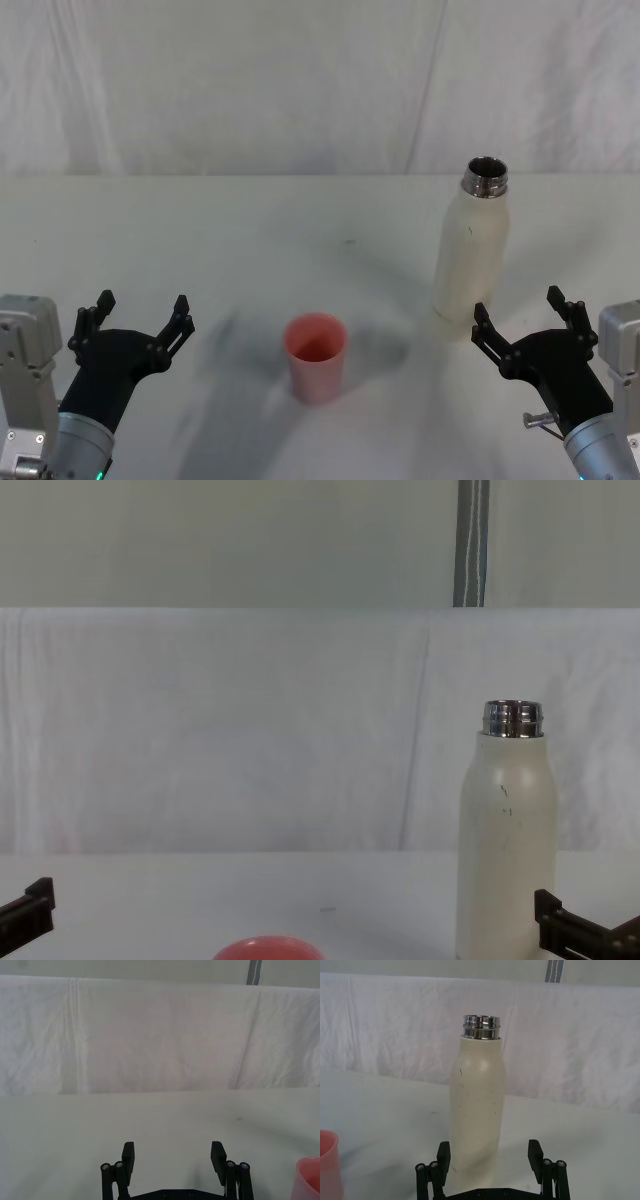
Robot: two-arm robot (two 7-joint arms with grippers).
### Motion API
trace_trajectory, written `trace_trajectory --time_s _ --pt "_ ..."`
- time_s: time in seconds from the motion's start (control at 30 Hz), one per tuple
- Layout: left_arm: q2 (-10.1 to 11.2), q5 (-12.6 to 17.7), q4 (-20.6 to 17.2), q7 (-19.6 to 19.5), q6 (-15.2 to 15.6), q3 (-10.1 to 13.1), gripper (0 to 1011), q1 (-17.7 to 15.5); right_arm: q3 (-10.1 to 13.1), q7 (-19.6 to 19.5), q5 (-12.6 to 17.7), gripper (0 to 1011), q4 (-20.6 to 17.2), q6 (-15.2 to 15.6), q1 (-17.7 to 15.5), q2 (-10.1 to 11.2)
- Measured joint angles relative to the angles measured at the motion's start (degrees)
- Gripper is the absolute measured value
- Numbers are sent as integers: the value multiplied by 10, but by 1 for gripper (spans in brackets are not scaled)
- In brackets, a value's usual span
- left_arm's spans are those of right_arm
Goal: Grasp the thermos with one hand and pour water into the cup lid.
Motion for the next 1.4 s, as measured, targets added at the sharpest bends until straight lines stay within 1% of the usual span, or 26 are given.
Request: trace_trajectory --time_s 1.4 --pt "0 0 0 0 0 0 1001 0 0 0 0 1001 0 0 0 0"
